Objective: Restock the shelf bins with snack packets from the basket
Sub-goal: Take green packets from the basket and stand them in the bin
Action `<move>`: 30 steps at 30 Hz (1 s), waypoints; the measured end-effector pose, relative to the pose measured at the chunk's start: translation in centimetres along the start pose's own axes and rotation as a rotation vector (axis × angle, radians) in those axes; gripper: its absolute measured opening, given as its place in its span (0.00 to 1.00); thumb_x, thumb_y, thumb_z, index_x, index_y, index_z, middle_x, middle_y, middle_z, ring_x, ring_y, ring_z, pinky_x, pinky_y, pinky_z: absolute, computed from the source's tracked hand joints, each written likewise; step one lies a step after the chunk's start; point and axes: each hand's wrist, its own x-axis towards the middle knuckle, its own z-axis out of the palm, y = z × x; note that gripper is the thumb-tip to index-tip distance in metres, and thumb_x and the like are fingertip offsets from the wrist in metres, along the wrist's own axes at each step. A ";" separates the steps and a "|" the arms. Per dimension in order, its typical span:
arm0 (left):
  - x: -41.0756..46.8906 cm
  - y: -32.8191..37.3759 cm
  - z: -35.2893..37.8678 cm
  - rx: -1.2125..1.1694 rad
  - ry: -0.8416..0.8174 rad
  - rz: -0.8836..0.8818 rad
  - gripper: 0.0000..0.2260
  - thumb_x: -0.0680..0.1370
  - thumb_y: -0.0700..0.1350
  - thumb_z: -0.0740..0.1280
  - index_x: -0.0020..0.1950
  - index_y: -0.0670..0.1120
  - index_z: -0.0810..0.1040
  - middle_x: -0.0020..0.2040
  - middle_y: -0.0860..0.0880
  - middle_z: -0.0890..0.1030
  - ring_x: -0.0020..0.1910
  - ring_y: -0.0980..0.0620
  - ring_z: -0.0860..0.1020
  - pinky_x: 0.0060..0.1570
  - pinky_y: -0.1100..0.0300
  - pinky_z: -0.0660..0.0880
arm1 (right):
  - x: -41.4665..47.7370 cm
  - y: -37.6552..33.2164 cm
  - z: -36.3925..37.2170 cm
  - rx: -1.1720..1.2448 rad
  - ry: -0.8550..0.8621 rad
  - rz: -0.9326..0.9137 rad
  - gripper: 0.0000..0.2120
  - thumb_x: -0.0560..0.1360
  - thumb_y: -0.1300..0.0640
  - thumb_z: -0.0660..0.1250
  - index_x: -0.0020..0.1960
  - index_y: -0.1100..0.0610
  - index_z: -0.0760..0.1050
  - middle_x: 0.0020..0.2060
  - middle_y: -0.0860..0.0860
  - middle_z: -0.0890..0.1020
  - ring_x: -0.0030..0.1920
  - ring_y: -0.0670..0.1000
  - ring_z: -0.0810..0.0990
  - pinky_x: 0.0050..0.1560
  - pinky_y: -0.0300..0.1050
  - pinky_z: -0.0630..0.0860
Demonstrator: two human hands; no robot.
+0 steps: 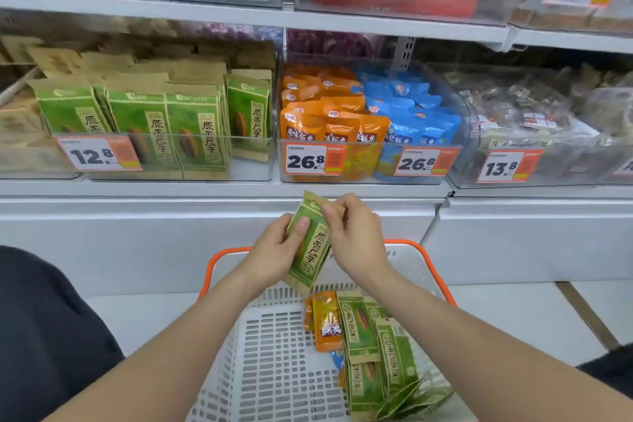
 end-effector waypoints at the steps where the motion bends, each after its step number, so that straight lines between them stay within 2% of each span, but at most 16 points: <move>1: -0.1 0.9 -0.1 0.034 0.067 0.059 0.17 0.85 0.61 0.58 0.57 0.50 0.79 0.48 0.50 0.86 0.47 0.56 0.84 0.47 0.56 0.80 | 0.3 -0.8 -0.1 -0.008 -0.001 -0.040 0.09 0.83 0.45 0.64 0.48 0.48 0.72 0.35 0.44 0.80 0.37 0.45 0.78 0.35 0.48 0.70; 3: 0.2 2.5 -0.7 0.055 0.189 0.160 0.17 0.87 0.58 0.55 0.54 0.50 0.79 0.44 0.50 0.84 0.42 0.59 0.81 0.41 0.61 0.75 | 1.1 -2.5 -0.4 -0.009 -0.046 -0.113 0.07 0.81 0.43 0.66 0.54 0.45 0.71 0.40 0.42 0.82 0.40 0.47 0.81 0.39 0.51 0.76; 6: 1.0 5.3 -2.3 0.065 0.347 0.257 0.18 0.89 0.54 0.52 0.50 0.51 0.78 0.43 0.51 0.82 0.43 0.54 0.80 0.42 0.56 0.75 | 2.0 -5.9 -0.9 0.050 -0.153 -0.223 0.25 0.75 0.48 0.74 0.66 0.40 0.64 0.52 0.40 0.83 0.51 0.51 0.83 0.51 0.55 0.79; 8: 1.4 7.4 -3.2 0.040 0.442 0.313 0.18 0.89 0.51 0.52 0.47 0.49 0.77 0.41 0.51 0.80 0.40 0.56 0.77 0.40 0.57 0.72 | 2.5 -8.2 -1.1 0.080 -0.184 -0.302 0.36 0.72 0.55 0.77 0.72 0.39 0.60 0.57 0.39 0.81 0.55 0.49 0.83 0.57 0.53 0.78; 11: 1.8 10.4 -4.1 0.009 0.518 0.355 0.16 0.89 0.47 0.54 0.44 0.48 0.74 0.38 0.53 0.76 0.34 0.61 0.73 0.36 0.61 0.70 | 3.6 -10.5 -1.0 0.154 -0.159 -0.351 0.44 0.70 0.63 0.77 0.76 0.42 0.57 0.58 0.41 0.81 0.54 0.46 0.83 0.55 0.50 0.81; 14: 2.3 12.4 -4.9 -0.029 0.555 0.386 0.15 0.88 0.47 0.57 0.42 0.50 0.73 0.37 0.54 0.74 0.35 0.57 0.72 0.36 0.57 0.69 | 5.0 -12.0 -0.7 0.190 -0.098 -0.303 0.47 0.68 0.64 0.77 0.76 0.42 0.54 0.58 0.44 0.82 0.54 0.48 0.84 0.54 0.54 0.83; 17: 2.7 14.0 -5.6 -0.073 0.585 0.394 0.16 0.87 0.48 0.60 0.42 0.44 0.75 0.35 0.52 0.74 0.33 0.58 0.70 0.35 0.60 0.67 | 7.0 -13.1 -0.8 0.197 -0.110 -0.291 0.48 0.66 0.63 0.77 0.74 0.41 0.52 0.60 0.49 0.78 0.57 0.51 0.82 0.55 0.56 0.83; 20: 3.5 15.1 -6.2 -0.062 0.626 0.402 0.18 0.87 0.49 0.61 0.44 0.37 0.76 0.36 0.47 0.75 0.34 0.53 0.71 0.36 0.55 0.67 | 8.7 -14.0 -1.0 0.139 -0.142 -0.346 0.47 0.67 0.61 0.77 0.74 0.39 0.53 0.60 0.50 0.76 0.60 0.55 0.79 0.57 0.58 0.81; 23: 4.5 16.2 -7.3 0.029 0.657 0.403 0.17 0.87 0.48 0.61 0.44 0.39 0.79 0.37 0.47 0.78 0.36 0.50 0.73 0.38 0.53 0.68 | 10.2 -14.7 -1.3 0.086 -0.124 -0.386 0.45 0.68 0.60 0.76 0.74 0.39 0.54 0.58 0.49 0.77 0.58 0.56 0.79 0.57 0.60 0.79; 26: 5.3 17.9 -8.8 0.293 0.664 0.409 0.15 0.86 0.45 0.58 0.43 0.43 0.77 0.37 0.49 0.78 0.43 0.41 0.76 0.40 0.50 0.65 | 11.4 -15.7 -1.6 0.027 -0.085 -0.430 0.43 0.69 0.61 0.76 0.74 0.43 0.56 0.59 0.51 0.79 0.57 0.57 0.80 0.58 0.59 0.79; 28: 5.8 19.1 -10.1 0.478 0.672 0.396 0.13 0.86 0.44 0.56 0.46 0.47 0.77 0.43 0.48 0.81 0.49 0.39 0.76 0.45 0.50 0.66 | 12.3 -16.3 -1.5 -0.019 -0.055 -0.474 0.40 0.70 0.63 0.75 0.73 0.45 0.58 0.57 0.53 0.80 0.55 0.57 0.80 0.56 0.59 0.78; 30: 6.2 19.8 -11.6 0.570 0.684 0.381 0.11 0.83 0.41 0.58 0.54 0.48 0.80 0.54 0.45 0.83 0.58 0.39 0.77 0.56 0.47 0.72 | 13.3 -16.9 -1.3 -0.063 -0.054 -0.502 0.37 0.73 0.64 0.74 0.73 0.44 0.58 0.57 0.53 0.80 0.55 0.58 0.80 0.55 0.60 0.78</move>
